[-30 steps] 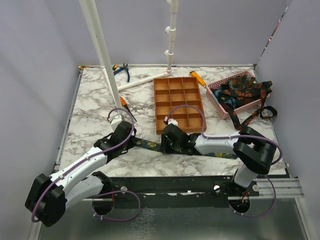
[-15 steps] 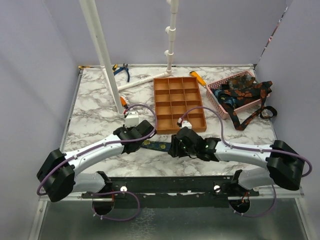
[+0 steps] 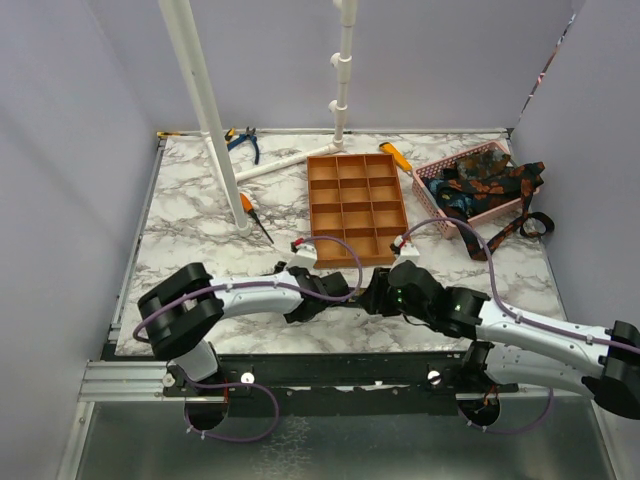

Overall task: Roll the ties
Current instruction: Roll the tie at the center of the board.

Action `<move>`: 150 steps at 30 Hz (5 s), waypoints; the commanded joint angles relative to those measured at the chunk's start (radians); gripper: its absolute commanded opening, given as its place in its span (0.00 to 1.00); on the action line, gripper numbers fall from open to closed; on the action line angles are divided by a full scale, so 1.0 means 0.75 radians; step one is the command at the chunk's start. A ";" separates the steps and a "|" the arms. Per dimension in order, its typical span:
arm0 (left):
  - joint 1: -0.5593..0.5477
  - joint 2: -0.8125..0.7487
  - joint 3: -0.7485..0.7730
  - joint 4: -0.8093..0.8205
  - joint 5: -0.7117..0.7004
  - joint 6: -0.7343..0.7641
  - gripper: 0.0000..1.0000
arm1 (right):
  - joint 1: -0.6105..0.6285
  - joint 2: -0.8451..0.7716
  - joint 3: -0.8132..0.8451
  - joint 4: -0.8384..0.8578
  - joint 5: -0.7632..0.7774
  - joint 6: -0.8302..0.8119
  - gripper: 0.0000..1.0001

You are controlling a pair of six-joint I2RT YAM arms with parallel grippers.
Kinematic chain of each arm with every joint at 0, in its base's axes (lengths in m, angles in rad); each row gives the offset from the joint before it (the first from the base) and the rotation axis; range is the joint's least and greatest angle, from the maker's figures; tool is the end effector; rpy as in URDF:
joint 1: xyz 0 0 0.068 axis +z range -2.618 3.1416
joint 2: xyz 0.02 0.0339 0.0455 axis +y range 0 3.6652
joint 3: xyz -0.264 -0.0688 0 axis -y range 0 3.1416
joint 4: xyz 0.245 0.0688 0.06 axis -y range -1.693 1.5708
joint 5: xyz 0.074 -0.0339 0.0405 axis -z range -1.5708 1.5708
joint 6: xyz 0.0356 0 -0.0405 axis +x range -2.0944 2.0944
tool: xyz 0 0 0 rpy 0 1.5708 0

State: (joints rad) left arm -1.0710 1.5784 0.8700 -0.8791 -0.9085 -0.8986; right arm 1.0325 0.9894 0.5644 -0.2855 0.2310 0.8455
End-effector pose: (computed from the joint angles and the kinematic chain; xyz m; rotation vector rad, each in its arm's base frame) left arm 0.1423 -0.2020 0.1678 0.2087 2.3054 0.6412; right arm 0.1123 0.1721 0.2169 -0.0954 2.3638 0.7128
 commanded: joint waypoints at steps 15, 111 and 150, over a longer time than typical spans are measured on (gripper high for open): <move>-0.185 0.277 0.131 -0.027 -0.041 -0.100 0.46 | 0.004 -0.180 -0.009 -0.199 0.154 0.062 0.46; 1.011 -0.780 -0.693 1.094 1.405 0.088 0.84 | -0.165 0.880 0.350 0.567 -0.643 -0.007 0.35; 1.012 -0.741 -0.714 1.143 1.451 0.100 0.86 | -0.221 1.107 0.493 0.573 -0.642 0.078 0.41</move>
State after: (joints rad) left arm -0.3195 1.0492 0.3515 -0.0448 0.1738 -0.8265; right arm 0.8749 1.8118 0.9321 0.1143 -0.2115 0.8902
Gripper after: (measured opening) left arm 0.860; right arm 0.430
